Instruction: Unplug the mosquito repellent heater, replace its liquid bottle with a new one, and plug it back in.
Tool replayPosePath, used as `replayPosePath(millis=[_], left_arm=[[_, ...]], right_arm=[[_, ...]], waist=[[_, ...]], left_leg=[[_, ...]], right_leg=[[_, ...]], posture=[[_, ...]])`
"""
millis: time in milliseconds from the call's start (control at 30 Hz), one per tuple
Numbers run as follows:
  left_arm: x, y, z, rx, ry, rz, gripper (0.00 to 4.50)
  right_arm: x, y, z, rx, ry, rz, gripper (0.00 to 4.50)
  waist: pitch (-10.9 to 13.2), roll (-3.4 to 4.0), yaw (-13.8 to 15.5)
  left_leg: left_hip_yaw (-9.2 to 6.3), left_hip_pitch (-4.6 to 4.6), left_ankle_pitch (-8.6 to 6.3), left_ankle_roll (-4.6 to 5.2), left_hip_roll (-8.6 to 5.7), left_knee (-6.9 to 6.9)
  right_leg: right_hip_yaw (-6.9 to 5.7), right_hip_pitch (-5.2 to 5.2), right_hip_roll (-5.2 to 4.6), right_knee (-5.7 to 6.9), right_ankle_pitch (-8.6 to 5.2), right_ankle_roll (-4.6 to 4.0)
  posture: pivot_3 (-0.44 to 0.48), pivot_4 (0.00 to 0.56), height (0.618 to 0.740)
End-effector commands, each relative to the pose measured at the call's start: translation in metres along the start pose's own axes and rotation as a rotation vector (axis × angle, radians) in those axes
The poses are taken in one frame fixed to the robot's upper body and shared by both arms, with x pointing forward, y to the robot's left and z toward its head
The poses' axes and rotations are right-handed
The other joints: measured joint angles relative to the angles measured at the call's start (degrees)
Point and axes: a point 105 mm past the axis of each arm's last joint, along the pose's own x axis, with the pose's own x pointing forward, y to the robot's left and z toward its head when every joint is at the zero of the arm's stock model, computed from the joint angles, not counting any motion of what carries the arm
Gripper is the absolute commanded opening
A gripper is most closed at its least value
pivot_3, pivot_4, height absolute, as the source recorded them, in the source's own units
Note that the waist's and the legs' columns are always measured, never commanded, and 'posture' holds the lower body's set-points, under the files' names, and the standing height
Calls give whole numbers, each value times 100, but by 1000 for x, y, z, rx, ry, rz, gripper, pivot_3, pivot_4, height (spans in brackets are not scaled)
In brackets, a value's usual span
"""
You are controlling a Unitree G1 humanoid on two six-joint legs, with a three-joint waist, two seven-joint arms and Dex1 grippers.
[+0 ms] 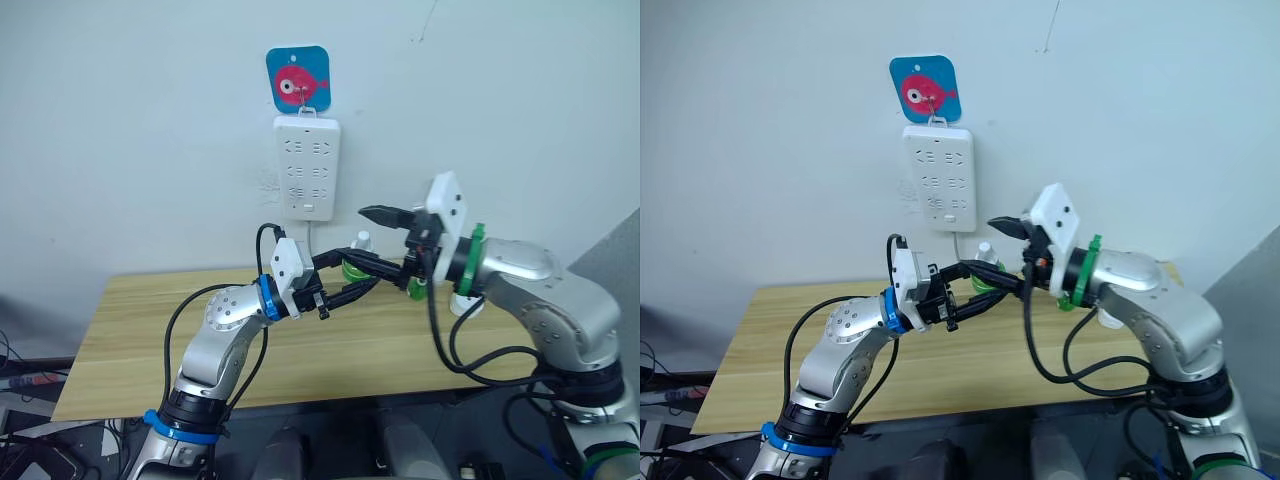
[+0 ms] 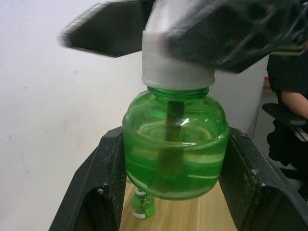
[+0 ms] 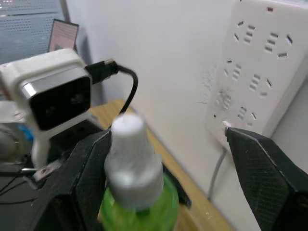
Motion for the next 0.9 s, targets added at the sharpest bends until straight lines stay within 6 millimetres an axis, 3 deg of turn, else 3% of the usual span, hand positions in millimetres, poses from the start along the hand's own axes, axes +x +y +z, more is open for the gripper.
replayPosePath(millis=[33,267,500,733,833,900], left_arm=[[2,-4,13,42,-42,-14,2282],[2,-3,12,41,-40,-17,2282],[2,-4,12,44,-32,-30,2282],[3,-5,12,45,-34,-31,2282],[3,-5,12,47,-34,-30,2282],[3,-5,12,47,-33,-28,2282]], right_arm=[[-23,1,6,-16,22,8,3875],[-41,5,7,-29,100,38,3875],[-15,15,31,-23,-6,76,3875],[3,17,29,-8,-19,98,3875],[5,19,27,-2,-15,113,3344],[4,21,28,0,-20,126,2659]], waist=[[0,0,-5],[0,0,-26],[0,0,-31],[0,0,-23],[0,0,-22],[0,0,-23]], left_leg=[[1,1,0,1,1,0],[12,5,-1,1,7,-2],[16,5,-1,1,8,-2],[15,2,-1,1,5,-1],[15,2,-1,1,6,-1],[14,2,-1,1,7,-2]], right_leg=[[1,0,0,-1,0,0],[9,0,13,-1,-2,3],[18,-1,18,-4,-2,4],[17,-1,12,-8,-1,2],[18,-1,12,-8,-1,2],[16,-1,12,-8,-1,2]], posture=[[-169,119,730],[-180,122,730],[-183,123,730],[-173,122,730],[-168,123,730],[-167,124,730]])
